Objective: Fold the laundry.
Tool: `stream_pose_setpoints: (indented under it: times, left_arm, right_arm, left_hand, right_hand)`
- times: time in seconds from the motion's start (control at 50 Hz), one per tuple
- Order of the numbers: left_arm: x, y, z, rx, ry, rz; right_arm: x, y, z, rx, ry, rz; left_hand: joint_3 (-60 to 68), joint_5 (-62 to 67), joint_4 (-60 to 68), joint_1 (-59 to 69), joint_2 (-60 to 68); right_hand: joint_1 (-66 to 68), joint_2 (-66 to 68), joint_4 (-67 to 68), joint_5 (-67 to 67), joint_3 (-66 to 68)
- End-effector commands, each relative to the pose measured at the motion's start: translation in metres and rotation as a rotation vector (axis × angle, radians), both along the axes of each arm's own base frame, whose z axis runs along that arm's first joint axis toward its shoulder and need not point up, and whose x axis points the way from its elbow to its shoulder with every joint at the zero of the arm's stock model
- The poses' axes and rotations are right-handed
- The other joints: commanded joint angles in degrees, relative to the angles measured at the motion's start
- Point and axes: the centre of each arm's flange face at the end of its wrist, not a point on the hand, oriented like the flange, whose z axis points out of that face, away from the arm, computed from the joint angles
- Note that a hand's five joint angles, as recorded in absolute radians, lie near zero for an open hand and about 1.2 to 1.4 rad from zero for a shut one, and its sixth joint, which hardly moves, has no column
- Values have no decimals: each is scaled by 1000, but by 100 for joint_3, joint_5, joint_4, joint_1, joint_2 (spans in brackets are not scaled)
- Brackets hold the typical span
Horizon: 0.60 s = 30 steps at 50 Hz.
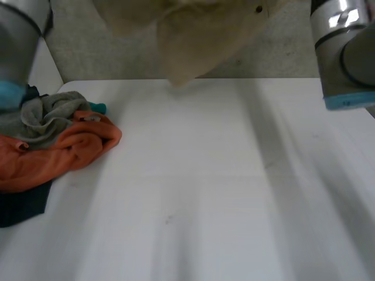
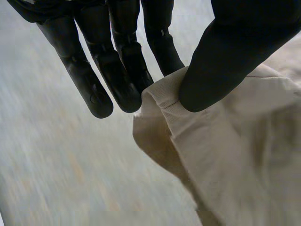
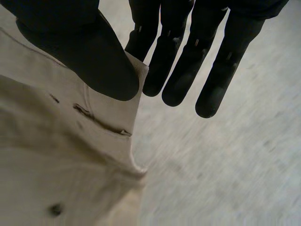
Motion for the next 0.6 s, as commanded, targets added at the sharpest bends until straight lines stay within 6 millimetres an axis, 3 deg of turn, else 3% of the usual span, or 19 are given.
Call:
stream_pose_setpoints:
  times: [0.02, 0.06, 0.08, 0.14, 0.16, 0.24, 0.32, 0.44, 0.52, 0.58, 0.6]
  left_arm:
    - [3, 0, -96, 267, -99, 16]
    - [1, 2, -123, 331, -129, 4]
    - [-1, 6, -148, 392, -158, -16]
    - [-1, 12, -185, 483, -198, -34]
    - [-1, 18, -207, 542, -227, -44]
    - [4, 36, -243, 660, -292, -57]
    - [12, 59, -252, 759, -359, -65]
    - [27, 95, -234, 834, -435, -72]
    - [41, 134, -219, 921, -549, -92]
    - [48, 162, -217, 994, -661, -127]
    - [52, 181, -216, 1038, -746, -159]
  right_arm:
    - [4, -14, -93, 287, 174, -54]
    - [4, -14, -122, 357, 232, -66]
    - [4, -12, -148, 421, 288, -73]
    - [4, -7, -187, 502, 364, -76]
    - [1, -4, -207, 543, 401, -82]
    - [-4, 7, -245, 639, 473, -82]
    - [-13, 24, -249, 727, 515, -90]
    - [-27, 62, -229, 867, 609, -72]
    - [-48, 98, -211, 990, 760, -74]
    - [-63, 125, -211, 1084, 901, -58]
    - [-72, 141, -212, 1132, 986, -36]
  left_hand:
    - [1166, 1373, 1115, 1538, 1136]
    - [1166, 1373, 1115, 1538, 1136]
    - [1166, 1373, 1115, 1538, 1136]
    - [1166, 1373, 1115, 1538, 1136]
    - [1166, 1373, 1115, 1538, 1136]
    - [1166, 1373, 1115, 1538, 1136]
    - [1166, 1373, 1115, 1538, 1136]
    - [1166, 1373, 1115, 1538, 1136]
    - [1166, 1373, 1115, 1538, 1136]
    - [1166, 1373, 1115, 1538, 1136]
    - [1166, 1373, 1115, 1538, 1136]
  right_hand:
    - [1710, 1287, 1121, 1126, 1163]
    - [1710, 1287, 1121, 1126, 1163]
    - [1710, 1287, 1121, 1126, 1163]
    - [1710, 1287, 1121, 1126, 1163]
    - [1710, 1287, 1121, 1126, 1163]
    - [1710, 1287, 1121, 1126, 1163]
    - [1710, 1287, 1121, 1126, 1163]
    - [1710, 1287, 1121, 1126, 1163]
    - [1710, 1287, 1121, 1126, 1163]
    - [1710, 1287, 1121, 1126, 1163]
    - [1710, 1287, 1121, 1126, 1163]
